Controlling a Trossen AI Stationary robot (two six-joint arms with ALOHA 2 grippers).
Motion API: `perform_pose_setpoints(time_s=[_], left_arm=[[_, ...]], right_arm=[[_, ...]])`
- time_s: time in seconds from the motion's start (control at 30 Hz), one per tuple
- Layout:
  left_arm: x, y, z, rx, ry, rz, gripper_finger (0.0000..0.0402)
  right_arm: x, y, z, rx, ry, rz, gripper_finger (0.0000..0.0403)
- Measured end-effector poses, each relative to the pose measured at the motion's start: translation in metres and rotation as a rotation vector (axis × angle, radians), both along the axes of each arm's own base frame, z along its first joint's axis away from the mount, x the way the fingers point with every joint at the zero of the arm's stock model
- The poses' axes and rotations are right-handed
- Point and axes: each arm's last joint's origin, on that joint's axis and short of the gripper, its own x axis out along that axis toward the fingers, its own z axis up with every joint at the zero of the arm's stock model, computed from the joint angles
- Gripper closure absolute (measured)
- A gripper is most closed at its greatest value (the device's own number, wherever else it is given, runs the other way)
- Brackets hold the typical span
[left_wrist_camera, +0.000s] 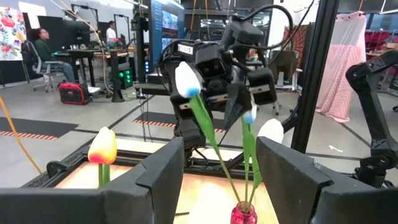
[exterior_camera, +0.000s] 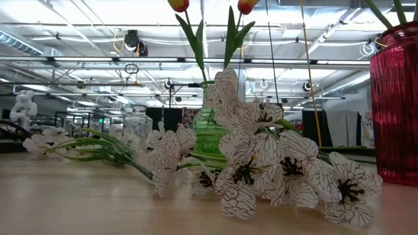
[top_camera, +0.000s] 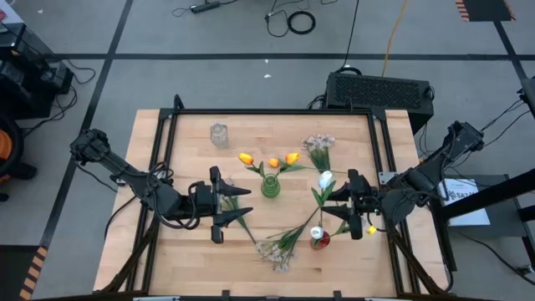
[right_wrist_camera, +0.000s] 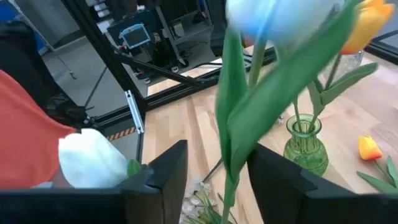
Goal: Sort flowers into vase by color
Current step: Put the white tulip into the red vase
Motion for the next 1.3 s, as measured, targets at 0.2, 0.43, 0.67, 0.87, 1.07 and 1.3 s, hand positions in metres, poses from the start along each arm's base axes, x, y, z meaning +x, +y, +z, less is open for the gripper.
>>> perform_pose_setpoints(time_s=[0.2, 0.43, 0.67, 0.87, 1.07, 1.3], left_arm=[[0.000, 0.000, 0.000, 0.000, 0.000, 0.000, 0.0194], [0.000, 0.000, 0.000, 0.000, 0.000, 0.000, 0.0194], [0.000, 0.000, 0.000, 0.001, 0.001, 0.000, 0.0194], [0.000, 0.000, -0.001, 0.003, 0.003, 0.000, 0.0194], [0.000, 0.000, -0.001, 0.003, 0.003, 0.000, 0.0194], [0.000, 0.000, 0.000, 0.002, 0.003, 0.000, 0.0194]], right_arm=[[-0.016, -0.012, 0.007, 0.026, 0.003, -0.005, 0.0195], [-0.034, -0.026, 0.020, 0.062, -0.046, 0.024, 0.0151], [-0.052, -0.039, 0.027, 0.053, -0.067, 0.083, 0.0151], [-0.062, -0.047, 0.020, -0.015, 0.006, 0.087, 0.0167], [-0.046, -0.034, 0.019, -0.113, -0.009, 0.117, 0.0182], [-0.021, -0.021, 0.017, -0.152, -0.054, 0.081, 0.0191]])
